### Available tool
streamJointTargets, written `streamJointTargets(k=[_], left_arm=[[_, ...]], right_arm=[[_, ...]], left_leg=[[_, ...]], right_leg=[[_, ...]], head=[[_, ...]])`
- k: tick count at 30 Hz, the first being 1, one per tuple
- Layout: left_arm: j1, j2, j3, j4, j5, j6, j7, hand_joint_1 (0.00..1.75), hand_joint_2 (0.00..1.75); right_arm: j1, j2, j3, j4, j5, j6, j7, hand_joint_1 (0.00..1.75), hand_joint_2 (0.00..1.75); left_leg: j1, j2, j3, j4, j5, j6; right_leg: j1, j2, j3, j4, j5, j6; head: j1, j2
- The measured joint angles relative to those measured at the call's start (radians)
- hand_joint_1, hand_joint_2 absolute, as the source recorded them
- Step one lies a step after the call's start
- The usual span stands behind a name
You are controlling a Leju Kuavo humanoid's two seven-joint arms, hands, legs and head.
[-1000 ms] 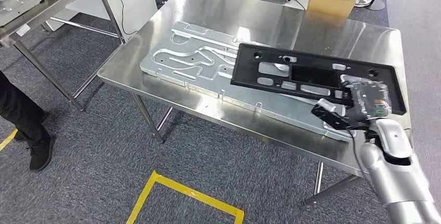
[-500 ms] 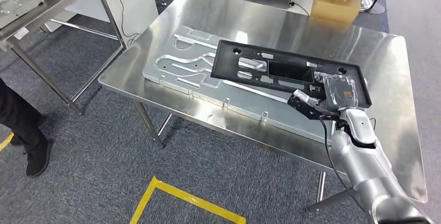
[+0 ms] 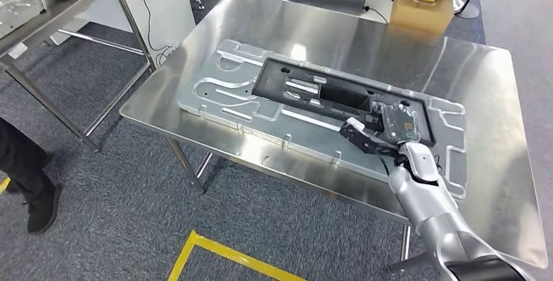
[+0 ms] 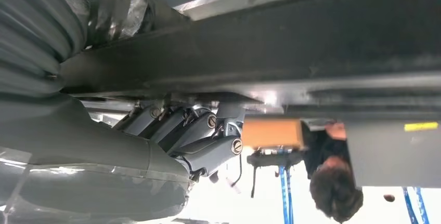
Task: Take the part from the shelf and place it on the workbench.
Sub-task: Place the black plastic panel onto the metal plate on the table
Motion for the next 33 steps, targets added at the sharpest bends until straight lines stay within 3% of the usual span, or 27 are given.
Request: streamJointTargets(k=[2,6,10,15,26,31,33], left_arm=[[0.000,0.000,0.004,0.000,0.000,-0.005,-0.001,0.00,1.75],[0.000,0.000,0.017,0.000,0.019,-0.008,-0.007,0.00,0.00],[-0.001,-0.001,0.032,0.000,0.024,-0.010,-0.008,0.00,0.00],[0.000,-0.001,0.050,0.000,0.026,-0.009,0.005,0.00,0.00],[0.001,-0.001,0.076,0.000,0.031,-0.009,0.010,0.00,0.00],[0.001,-0.001,0.091,0.000,0.031,-0.009,0.008,0.00,0.00],[0.001,-0.001,0.094,0.000,0.030,-0.010,0.006,0.00,0.00]], right_arm=[[-0.003,0.010,0.000,0.025,0.001,-0.006,-0.007,0.00,0.00],[-0.017,0.025,0.000,0.060,0.003,-0.010,-0.009,0.00,0.00],[-0.022,0.038,0.002,0.072,0.007,-0.002,-0.017,0.00,0.00],[-0.023,0.058,0.021,0.047,0.021,0.045,-0.001,0.00,0.00],[-0.006,0.080,0.075,-0.090,0.022,0.076,0.008,0.00,0.00],[0.021,0.080,0.123,-0.239,0.016,0.110,0.022,0.00,0.00],[0.027,0.080,0.141,-0.292,0.017,0.116,0.027,0.00,0.00]], left_leg=[[-0.001,0.000,0.000,0.000,-0.002,0.005],[-0.004,-0.002,0.001,0.000,-0.008,0.016],[-0.007,-0.001,0.003,0.000,-0.010,0.024],[-0.009,0.000,0.004,0.001,-0.009,0.027],[-0.014,0.000,0.006,0.003,-0.010,0.029],[-0.020,0.002,0.007,0.004,-0.010,0.041],[-0.016,0.006,0.011,-0.008,-0.002,0.052]], right_leg=[[-0.001,0.000,0.003,-0.007,0.003,-0.006],[-0.002,-0.001,0.013,-0.023,0.001,-0.006],[-0.003,-0.001,0.017,-0.029,0.002,-0.003],[-0.005,-0.002,0.017,-0.030,0.004,0.019],[-0.007,-0.002,0.018,-0.029,0.004,0.027],[-0.014,0.000,0.020,-0.031,0.005,0.042],[-0.014,-0.001,0.012,-0.007,-0.018,0.042]], head=[[0.000,0.000],[0.000,0.000],[0.000,0.000],[0.000,0.000],[0.000,0.000],[-0.001,0.000],[0.000,0.000]])
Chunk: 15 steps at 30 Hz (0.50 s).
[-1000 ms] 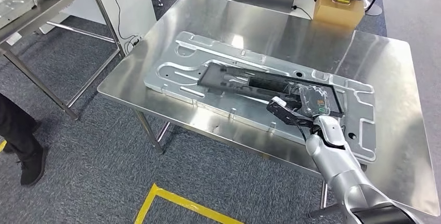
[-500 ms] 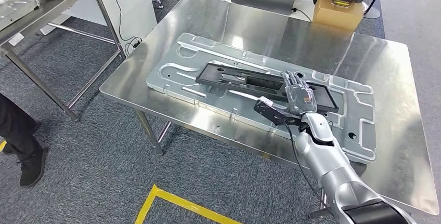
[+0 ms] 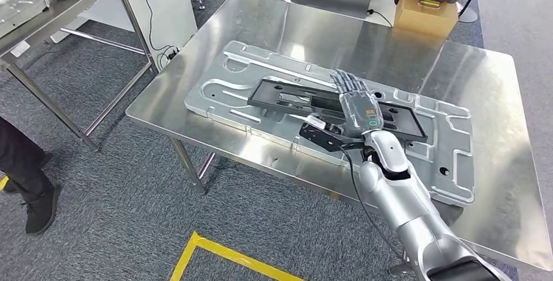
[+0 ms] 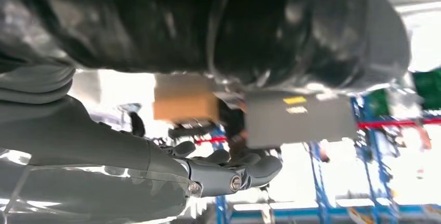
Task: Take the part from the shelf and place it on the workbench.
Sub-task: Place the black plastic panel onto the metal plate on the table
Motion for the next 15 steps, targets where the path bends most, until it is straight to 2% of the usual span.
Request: streamJointTargets(k=[1,3,4,5,6,7,8,10,11,12,14,15], left_arm=[[0.000,0.000,0.001,0.000,0.000,0.000,-0.001,0.00,0.00],[0.001,0.000,0.003,0.000,-0.001,-0.002,-0.004,0.00,0.00],[0.001,0.000,0.005,0.000,-0.001,-0.003,-0.005,0.00,0.00],[0.001,0.000,0.007,0.000,-0.003,-0.003,-0.006,0.00,0.00],[0.002,0.000,0.009,0.000,-0.005,-0.004,-0.007,0.00,0.00],[0.002,0.000,0.010,0.000,-0.007,-0.004,-0.007,0.00,0.00],[0.003,0.000,0.012,0.000,-0.008,-0.004,-0.007,0.00,0.00],[0.003,0.000,0.014,0.000,-0.011,-0.004,-0.007,0.00,0.00],[0.003,0.000,0.015,0.000,-0.013,-0.004,-0.007,0.00,0.00],[0.003,0.000,0.016,0.000,-0.015,-0.004,-0.006,0.00,0.00],[0.003,0.000,0.016,0.000,-0.018,-0.005,-0.003,0.00,0.00],[0.004,0.000,0.016,0.000,-0.019,-0.005,-0.002,0.00,0.00]], right_arm=[[0.002,0.000,0.009,-0.022,0.001,0.002,0.002,0.00,0.00],[0.009,0.000,0.022,-0.053,0.004,0.006,0.005,0.00,0.00],[0.015,-0.001,0.025,-0.063,0.004,0.007,0.006,0.00,0.00],[0.022,-0.002,0.027,-0.072,0.005,0.008,0.007,0.00,0.00],[0.028,-0.003,0.028,-0.081,0.004,0.009,0.008,0.00,0.00],[0.033,-0.006,0.030,-0.090,0.002,0.009,0.009,0.00,0.00],[0.035,-0.008,0.032,-0.099,0.000,0.009,0.009,0.00,0.00],[0.036,-0.013,0.034,-0.118,-0.006,0.008,0.007,0.00,0.00],[0.037,-0.016,0.034,-0.127,-0.009,0.007,0.005,0.00,0.00],[0.038,-0.019,0.034,-0.135,-0.012,0.006,0.002,0.00,0.00],[0.041,-0.027,0.035,-0.150,-0.019,0.005,-0.002,0.00,0.00],[0.043,-0.031,0.036,-0.157,-0.022,0.005,-0.003,0.00,0.00]], left_leg=[[0.002,0.003,0.001,-0.006,0.004,0.005],[0.000,0.007,-0.001,-0.009,0.008,0.011],[-0.002,0.008,-0.004,-0.008,0.009,0.013],[-0.004,0.008,-0.008,-0.006,0.010,0.013],[-0.006,0.009,-0.011,-0.003,0.012,0.013],[-0.007,0.009,-0.015,0.001,0.013,0.013],[-0.008,0.009,-0.019,0.005,0.014,0.011],[-0.009,0.010,-0.026,0.012,0.019,0.002],[-0.008,0.010,-0.028,0.013,0.023,-0.004],[-0.008,0.011,-0.029,0.012,0.029,-0.012],[-0.006,0.010,-0.033,0.009,0.037,-0.027],[-0.005,0.009,-0.040,0.018,0.025,-0.033]], right_leg=[[0.001,-0.001,-0.016,0.039,-0.029,-0.002],[0.005,-0.003,-0.072,0.169,-0.104,-0.008],[0.007,-0.003,-0.099,0.231,-0.129,-0.010],[0.009,-0.003,-0.115,0.267,-0.135,-0.012],[0.011,-0.003,-0.113,0.267,-0.122,-0.015],[0.012,-0.003,-0.090,0.225,-0.091,-0.019],[0.014,-0.005,-0.052,0.155,-0.057,-0.025],[0.022,-0.009,0.007,0.042,-0.013,-0.035],[0.027,-0.010,0.016,0.016,-0.006,-0.040],[0.031,-0.010,0.013,0.013,-0.002,-0.043],[0.029,-0.010,0.005,0.004,0.012,-0.055],[0.027,-0.010,0.000,-0.001,0.023,-0.062]], head=[[0.000,0.000],[0.000,0.000],[0.000,0.000],[0.000,0.000],[0.000,0.000],[0.000,0.000],[0.000,0.000],[0.000,0.000],[0.000,0.000],[0.000,0.000],[0.000,0.000],[-0.001,0.000]])
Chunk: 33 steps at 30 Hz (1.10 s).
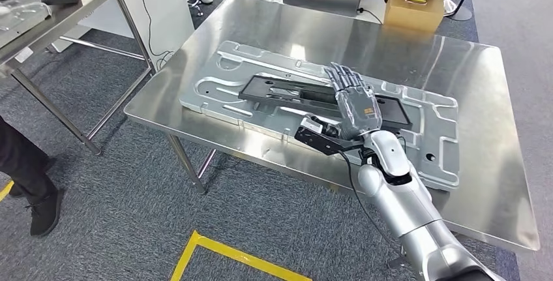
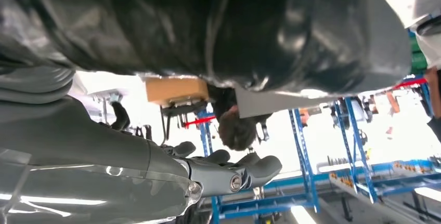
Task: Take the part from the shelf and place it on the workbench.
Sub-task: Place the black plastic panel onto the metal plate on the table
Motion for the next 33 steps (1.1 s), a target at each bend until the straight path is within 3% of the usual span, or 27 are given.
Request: streamJointTargets(k=[2,4,5,6,7,8,10,12,14,15,17,19,20,21,22,23,25,27,29,30,31,33], left_arm=[[0.002,0.001,0.000,0.000,-0.002,-0.001,0.002,0.00,0.00],[0.003,0.001,0.000,0.000,-0.005,-0.002,0.003,0.00,0.00],[0.002,0.002,0.000,0.000,-0.007,-0.002,0.003,0.00,0.00],[0.002,0.002,0.000,0.000,-0.008,-0.002,0.003,0.00,0.00],[0.002,0.002,0.000,0.000,-0.009,-0.002,0.003,0.00,0.00],[0.001,0.002,0.000,0.000,-0.010,-0.002,0.003,0.00,0.00],[-0.001,0.002,0.000,0.000,-0.014,-0.002,0.001,0.00,0.00],[-0.004,0.002,0.000,0.000,-0.018,-0.003,0.000,0.00,0.00],[-0.004,0.002,0.000,0.000,-0.021,-0.002,-0.001,0.00,0.00],[-0.005,0.002,0.000,0.000,-0.022,-0.002,-0.001,0.00,0.00],[-0.005,0.002,0.000,0.000,-0.024,-0.002,0.000,0.00,0.00],[-0.003,0.002,0.000,0.000,-0.028,-0.001,0.000,0.00,0.00],[-0.003,0.002,0.000,0.000,-0.030,-0.001,0.001,0.00,0.00],[-0.002,0.002,0.000,0.000,-0.031,0.000,0.002,0.00,0.00],[-0.002,0.002,0.000,0.000,-0.032,0.000,0.003,0.00,0.00],[-0.002,0.002,0.000,0.000,-0.033,0.000,0.004,0.00,0.00],[-0.003,-0.003,0.000,0.000,-0.032,0.001,0.004,0.00,0.00],[-0.003,-0.008,0.002,0.000,-0.029,0.004,0.002,0.00,0.00],[-0.002,-0.010,0.003,0.000,-0.028,0.006,0.000,0.00,0.00],[-0.001,-0.010,0.004,0.000,-0.028,0.007,0.000,0.00,0.00],[0.000,-0.010,0.005,0.000,-0.027,0.009,0.001,0.00,0.00],[0.004,-0.010,0.007,0.000,-0.026,0.016,0.006,0.00,0.00]], right_arm=[[0.004,-0.007,0.002,-0.012,-0.005,0.000,-0.002,0.00,0.00],[0.010,-0.014,0.004,-0.020,-0.007,0.000,-0.004,0.00,0.00],[0.014,-0.017,0.004,-0.022,-0.008,-0.001,-0.004,0.00,0.00],[0.017,-0.021,0.004,-0.025,-0.009,-0.001,-0.005,0.00,0.00],[0.020,-0.024,0.004,-0.027,-0.010,-0.001,-0.005,0.00,0.00],[0.022,-0.027,0.004,-0.030,-0.011,-0.001,-0.006,0.00,0.00],[0.022,-0.033,0.004,-0.040,-0.012,-0.001,-0.006,0.00,0.00],[0.023,-0.040,0.004,-0.050,-0.015,-0.001,-0.006,0.00,0.00],[0.028,-0.047,0.004,-0.056,-0.017,0.000,-0.005,0.00,0.00],[0.033,-0.052,0.004,-0.058,-0.018,0.000,-0.005,0.00,0.00],[0.044,-0.064,0.004,-0.063,-0.020,0.001,-0.005,0.00,0.00],[0.051,-0.073,0.004,-0.067,-0.023,0.003,-0.004,0.00,0.00],[0.056,-0.075,0.004,-0.068,-0.025,0.004,-0.004,0.00,0.00],[0.062,-0.078,0.005,-0.070,-0.027,0.006,-0.002,0.00,0.00],[0.069,-0.081,0.005,-0.074,-0.030,0.007,-0.001,0.00,0.00],[0.076,-0.083,0.005,-0.078,-0.032,0.008,0.001,0.00,0.00],[0.084,-0.089,0.005,-0.094,-0.033,0.013,0.006,0.00,0.00],[0.096,-0.100,0.005,-0.119,-0.035,0.020,0.011,0.00,0.87],[0.122,-0.116,0.004,-0.141,-0.040,0.025,0.013,0.00,1.75],[0.137,-0.122,0.005,-0.150,-0.041,0.027,0.013,0.00,1.75],[0.153,-0.128,0.005,-0.160,-0.043,0.029,0.015,0.00,1.75],[0.193,-0.140,0.005,-0.185,-0.048,0.037,0.019,0.00,1.75]], left_leg=[[0.004,-0.002,-0.028,0.075,-0.076,-0.011],[0.008,-0.003,-0.061,0.202,-0.167,-0.021],[0.011,-0.003,-0.066,0.251,-0.185,-0.025],[0.013,-0.003,-0.057,0.271,-0.183,-0.029],[0.017,-0.002,-0.029,0.254,-0.164,-0.032],[0.020,-0.003,0.015,0.203,-0.140,-0.035],[0.023,-0.008,0.113,0.067,-0.127,-0.034],[0.017,-0.014,0.155,-0.006,-0.138,-0.022],[0.012,-0.014,0.147,-0.015,-0.126,-0.001],[0.011,-0.012,0.141,-0.018,-0.116,0.011],[0.011,-0.007,0.121,-0.025,-0.092,0.033],[0.004,-0.004,0.091,-0.024,-0.069,0.044],[0.000,-0.003,0.075,-0.023,-0.058,0.046],[-0.004,-0.002,0.060,-0.021,-0.048,0.047],[-0.007,-0.001,0.045,-0.019,-0.038,0.048],[-0.009,-0.001,0.033,-0.016,-0.030,0.048],[-0.013,0.001,0.015,-0.011,-0.015,0.045],[-0.013,0.003,0.008,-0.011,0.002,0.037],[-0.013,0.004,0.006,-0.018,0.021,0.027],[-0.012,0.002,0.002,-0.016,0.017,0.022],[-0.011,0.000,-0.006,0.000,-0.006,0.016],[-0.005,-0.004,-0.032,0.086,-0.102,0.004]], right_leg=[[-0.005,-0.001,-0.017,-0.008,0.023,-0.012],[-0.004,0.000,-0.041,-0.008,0.042,-0.016],[-0.004,0.000,-0.054,-0.007,0.050,-0.015],[-0.004,0.000,-0.066,-0.005,0.059,-0.012],[-0.006,0.000,-0.078,-0.001,0.066,-0.009],[-0.007,0.000,-0.090,0.004,0.072,-0.004],[-0.009,0.001,-0.109,0.015,0.082,0.007],[-0.008,0.002,-0.118,0.019,0.095,0.021],[-0.010,0.003,-0.121,0.015,0.108,0.037],[-0.012,0.003,-0.126,0.020,0.100,0.042],[-0.015,0.002,-0.154,0.084,0.028,0.045],[-0.012,0.002,-0.195,0.213,-0.070,0.042],[-0.009,0.002,-0.205,0.269,-0.095,0.041],[-0.005,0.002,-0.201,0.298,-0.098,0.037],[-0.001,0.002,-0.178,0.294,-0.082,0.033],[0.005,0.002,-0.136,0.252,-0.056,0.026],[0.021,-0.001,-0.024,0.109,-0.032,0.004],[0.032,-0.006,0.044,0.005,-0.041,-0.012],[0.034,-0.009,0.048,-0.021,-0.032,-0.020],[0.032,-0.010,0.044,-0.028,-0.019,-0.023],[0.028,-0.011,0.037,-0.035,-0.004,-0.028],[0.023,-0.012,0.013,-0.042,0.025,-0.032]], head=[[-0.001,0.000],[-0.001,0.000],[-0.001,0.000],[-0.001,0.000],[-0.001,0.000],[-0.001,0.000],[-0.001,0.000],[0.000,0.000],[0.001,0.000],[0.001,0.000],[0.001,0.000],[0.001,0.000],[0.001,0.000],[0.001,0.000],[0.001,0.000],[0.001,0.000],[0.001,0.000],[0.000,0.000],[0.000,0.000],[0.001,0.000],[0.000,0.000],[-0.001,0.000]])
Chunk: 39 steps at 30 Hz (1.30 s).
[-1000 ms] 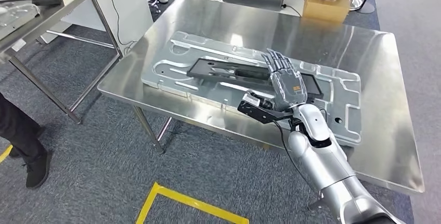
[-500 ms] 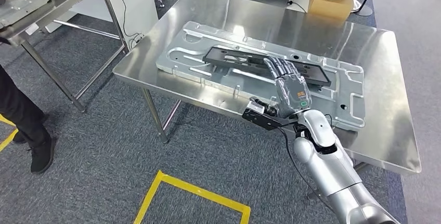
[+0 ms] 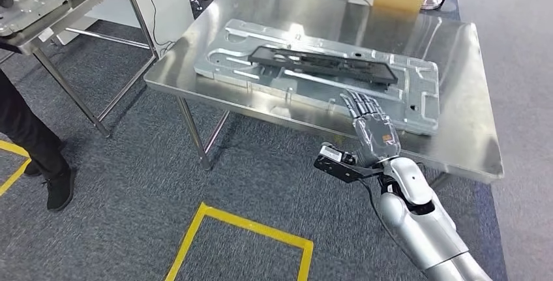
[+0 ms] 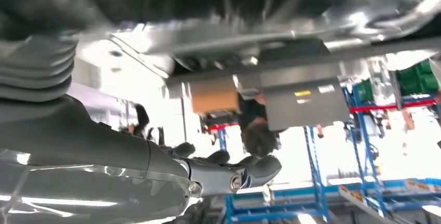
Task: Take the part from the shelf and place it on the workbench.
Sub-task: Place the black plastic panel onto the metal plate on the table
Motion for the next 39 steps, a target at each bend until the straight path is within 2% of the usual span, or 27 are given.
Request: streamJointTargets(k=[1,2,3,4,6,8,10,12,13,15,17,18,19,20,22,24,25,27,28,29,31,33,34,35,37,38,39], left_arm=[[0.002,0.000,0.001,0.000,0.000,0.005,0.003,0.00,0.00],[0.003,0.000,0.003,0.000,0.000,0.011,0.006,0.00,0.00],[0.003,0.000,0.004,0.000,0.000,0.017,0.009,0.00,0.00],[0.004,0.000,0.005,0.000,0.000,0.023,0.013,0.00,0.00],[0.004,-0.001,0.008,0.000,-0.002,0.034,0.018,0.00,0.00],[0.004,-0.003,0.011,0.000,-0.008,0.042,0.021,0.00,0.00],[0.004,-0.007,0.013,0.000,-0.016,0.048,0.020,0.00,0.00],[0.007,-0.009,0.013,0.000,-0.024,0.050,0.018,0.00,0.00],[0.008,-0.010,0.014,0.001,-0.029,0.051,0.016,0.00,0.00],[0.008,-0.012,0.014,0.001,-0.035,0.051,0.014,0.00,0.00],[0.009,-0.013,0.015,0.001,-0.041,0.052,0.012,0.00,0.00],[0.010,-0.013,0.015,0.001,-0.043,0.052,0.012,0.00,0.00],[0.009,-0.014,0.015,0.001,-0.047,0.052,0.012,0.00,0.00],[0.009,-0.016,0.016,0.001,-0.050,0.052,0.014,0.00,0.00],[0.007,-0.021,0.016,0.001,-0.059,0.052,0.017,0.00,0.00],[0.005,-0.026,0.016,0.001,-0.066,0.052,0.020,0.00,0.00],[0.004,-0.028,0.016,0.001,-0.071,0.052,0.022,0.00,0.00],[0.003,-0.029,0.017,0.001,-0.078,0.052,0.024,0.00,0.00],[0.004,-0.029,0.018,0.001,-0.081,0.052,0.025,0.00,0.00],[0.005,-0.029,0.018,0.001,-0.083,0.052,0.026,0.00,0.00],[0.007,-0.029,0.019,0.001,-0.089,0.052,0.020,0.00,0.00],[0.008,-0.029,0.019,0.001,-0.096,0.051,0.002,0.00,0.87],[0.008,-0.029,0.019,0.001,-0.098,0.050,-0.008,0.00,1.31],[0.007,-0.029,0.019,0.001,-0.100,0.049,-0.009,0.00,1.75],[0.005,-0.028,0.019,0.001,-0.112,0.048,0.009,0.00,1.75],[0.002,-0.028,0.017,0.001,-0.123,0.049,0.024,0.00,1.75],[0.001,-0.028,0.016,0.001,-0.133,0.052,0.036,0.00,1.31]], right_arm=[[0.027,-0.009,0.000,-0.015,-0.002,0.004,0.002,0.00,1.75],[0.058,-0.019,-0.001,-0.030,-0.004,0.006,0.004,0.00,1.75],[0.094,-0.032,-0.002,-0.045,-0.007,0.006,0.005,0.00,1.75],[0.133,-0.044,-0.004,-0.061,-0.011,0.005,0.006,0.00,1.75],[0.218,-0.069,-0.016,-0.101,-0.017,-0.003,0.008,0.00,1.75],[0.307,-0.089,-0.041,-0.143,-0.022,-0.015,0.014,0.00,1.75],[0.396,-0.102,-0.074,-0.177,-0.038,-0.025,0.029,0.00,1.75],[0.485,-0.107,-0.100,-0.190,-0.075,-0.033,0.048,0.00,1.75],[0.528,-0.107,-0.111,-0.188,-0.101,-0.038,0.055,0.00,1.75],[0.600,-0.107,-0.128,-0.170,-0.155,-0.058,0.055,0.00,1.75],[0.648,-0.106,-0.144,-0.140,-0.193,-0.080,0.045,0.00,1.75],[0.664,-0.105,-0.150,-0.123,-0.207,-0.087,0.045,0.00,1.75],[0.676,-0.102,-0.155,-0.104,-0.223,-0.090,0.048,0.00,1.75],[0.683,-0.096,-0.162,-0.077,-0.241,-0.091,0.052,0.00,1.75],[0.680,-0.075,-0.187,0.020,-0.284,-0.098,0.039,0.00,1.75],[0.652,-0.048,-0.224,0.168,-0.331,-0.115,-0.013,0.00,1.75],[0.629,-0.032,-0.245,0.262,-0.354,-0.128,-0.053,0.00,1.75],[0.584,-0.002,-0.286,0.455,-0.389,-0.159,-0.133,0.00,1.75],[0.566,0.012,-0.303,0.543,-0.400,-0.171,-0.165,0.00,1.75],[0.552,0.024,-0.316,0.614,-0.408,-0.177,-0.185,0.00,1.75],[0.525,0.045,-0.336,0.734,-0.427,-0.167,-0.196,0.00,1.75],[0.501,0.062,-0.365,0.847,-0.457,-0.132,-0.184,0.00,1.75],[0.495,0.069,-0.383,0.898,-0.472,-0.114,-0.177,0.00,1.75],[0.490,0.076,-0.401,0.941,-0.484,-0.099,-0.169,0.00,1.75],[0.479,0.086,-0.433,1.012,-0.498,-0.071,-0.145,0.00,1.75],[0.472,0.090,-0.446,1.040,-0.505,-0.054,-0.127,0.00,1.75],[0.465,0.094,-0.456,1.063,-0.512,-0.037,-0.108,0.00,1.31]], left_leg=[[0.004,-0.001,-0.014,0.063,-0.051,-0.006],[0.008,0.000,-0.022,0.124,-0.081,-0.011],[0.012,0.000,-0.020,0.166,-0.087,-0.016],[0.017,0.000,-0.004,0.180,-0.071,-0.021],[0.026,-0.002,0.081,0.106,-0.029,-0.028],[0.028,-0.011,0.191,-0.033,-0.044,-0.028],[0.022,-0.018,0.235,-0.106,-0.072,-0.013],[0.017,-0.013,0.223,-0.112,-0.061,0.012],[0.015,-0.010,0.214,-0.114,-0.051,0.023],[0.013,-0.004,0.187,-0.115,-0.026,0.040],[0.007,0.001,0.154,-0.114,0.000,0.046],[0.004,0.004,0.137,-0.112,0.012,0.048],[0.002,0.007,0.120,-0.109,0.023,0.047],[0.001,0.008,0.103,-0.106,0.034,0.046],[0.001,0.011,0.079,-0.099,0.051,0.042],[0.000,0.013,0.069,-0.095,0.068,0.033],[0.000,0.015,0.067,-0.097,0.078,0.028],[0.001,0.016,0.064,-0.102,0.096,0.016],[0.002,0.013,0.059,-0.095,0.085,0.012],[0.002,0.010,0.049,-0.071,0.054,0.008],[0.004,0.004,0.021,0.031,-0.048,0.001],[0.008,0.003,0.007,0.140,-0.115,-0.010],[0.011,0.003,0.023,0.156,-0.122,-0.015],[0.016,0.003,0.060,0.128,-0.114,-0.021],[0.027,0.000,0.177,-0.013,-0.094,-0.031],[0.029,-0.003,0.222,-0.075,-0.089,-0.029],[0.029,-0.005,0.249,-0.114,-0.094,-0.023]], right_leg=[[-0.001,0.000,-0.015,0.001,0.012,0.000],[-0.001,-0.001,-0.031,0.002,0.023,0.002],[-0.002,-0.002,-0.049,0.005,0.034,0.006],[-0.004,-0.003,-0.067,0.010,0.045,0.011],[-0.010,-0.004,-0.104,0.025,0.063,0.023],[-0.012,-0.004,-0.132,0.044,0.075,0.037],[-0.014,-0.004,-0.143,0.053,0.088,0.052],[-0.020,-0.003,-0.146,0.054,0.096,0.065],[-0.023,0.000,-0.152,0.065,0.074,0.070],[-0.025,0.005,-0.174,0.141,-0.029,0.074],[-0.024,0.009,-0.193,0.263,-0.129,0.073],[-0.022,0.011,-0.191,0.310,-0.143,0.072],[-0.020,0.012,-0.176,0.330,-0.130,0.070],[-0.018,0.012,-0.144,0.317,-0.102,0.067],[-0.011,0.012,-0.029,0.198,-0.064,0.058],[-0.005,0.011,0.078,0.051,-0.082,0.046],[-0.002,0.010,0.101,0.010,-0.094,0.040],[-0.003,0.009,0.099,-0.013,-0.084,0.030],[-0.005,0.007,0.091,-0.016,-0.071,0.023],[-0.007,0.005,0.081,-0.019,-0.059,0.017],[-0.008,0.003,0.051,-0.018,-0.037,0.007],[-0.007,0.003,0.018,-0.011,-0.018,0.006],[-0.007,0.001,0.001,-0.005,-0.010,0.007],[-0.007,-0.001,-0.016,0.004,-0.004,0.009],[-0.008,-0.001,-0.047,0.029,0.003,0.014],[-0.007,0.000,-0.060,0.044,0.003,0.019],[-0.005,0.002,-0.070,0.056,0.003,0.023]], head=[[0.000,0.000],[0.000,0.000],[0.000,0.000],[0.000,0.000],[0.000,0.000],[0.000,0.000],[0.002,0.000],[0.003,0.000],[0.003,0.000],[0.004,0.000],[0.005,0.000],[0.005,0.000],[0.005,0.000],[0.005,0.000],[0.005,0.000],[0.004,0.000],[0.004,0.000],[0.004,0.000],[0.005,0.000],[0.004,0.000],[0.003,0.000],[0.003,0.000],[0.003,0.000],[0.003,0.000],[0.003,0.000],[0.004,0.000],[0.006,0.000]])
